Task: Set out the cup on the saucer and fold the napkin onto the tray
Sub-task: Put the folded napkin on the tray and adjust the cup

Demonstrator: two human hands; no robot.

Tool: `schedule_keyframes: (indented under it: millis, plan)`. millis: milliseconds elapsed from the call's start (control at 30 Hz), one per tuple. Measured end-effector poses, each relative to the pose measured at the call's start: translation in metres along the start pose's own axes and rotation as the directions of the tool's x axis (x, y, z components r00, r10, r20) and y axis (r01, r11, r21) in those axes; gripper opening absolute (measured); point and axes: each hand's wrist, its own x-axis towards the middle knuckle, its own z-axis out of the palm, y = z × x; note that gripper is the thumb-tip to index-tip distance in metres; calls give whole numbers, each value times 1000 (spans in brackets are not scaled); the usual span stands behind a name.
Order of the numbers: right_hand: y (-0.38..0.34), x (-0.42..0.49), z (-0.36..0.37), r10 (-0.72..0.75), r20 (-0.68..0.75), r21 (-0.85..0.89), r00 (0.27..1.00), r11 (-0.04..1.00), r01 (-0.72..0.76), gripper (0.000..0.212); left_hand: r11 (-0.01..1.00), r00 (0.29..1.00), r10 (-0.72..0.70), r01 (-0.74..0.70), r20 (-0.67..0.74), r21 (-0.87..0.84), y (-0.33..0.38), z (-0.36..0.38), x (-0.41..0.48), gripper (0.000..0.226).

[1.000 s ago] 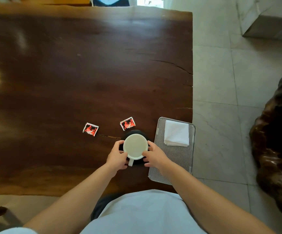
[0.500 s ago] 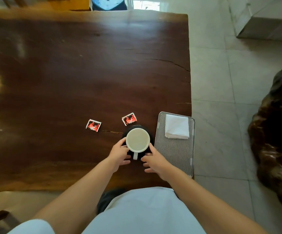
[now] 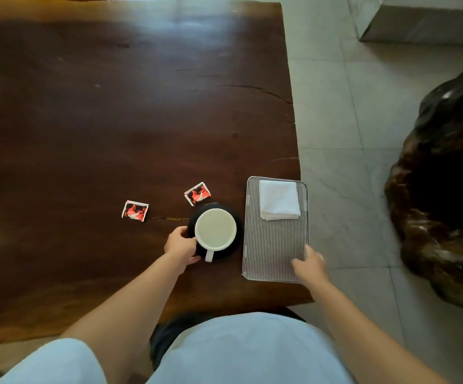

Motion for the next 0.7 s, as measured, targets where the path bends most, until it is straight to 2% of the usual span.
schedule_keyframes:
  millis: [67, 167, 500, 700]
  plan:
    - [5, 1, 7, -3, 65, 0, 998, 1000, 3, 64, 994, 998, 49, -46, -33, 104, -2, 0, 5, 51]
    - [6, 4, 13, 14, 44, 3, 999, 1000, -14, 64, 982, 996, 80, -71, -44, 175, -5, -1, 8, 50]
    - [-2, 21, 6, -26, 14, -30, 1000, 999, 27, 60, 999, 1000, -30, 30, -8, -39, -33, 3, 1, 45]
    - [3, 30, -2, -104, 47, -125, 993, 986, 109, 69, 999, 999, -46, 47, 21, -24, -27, 0, 1, 51]
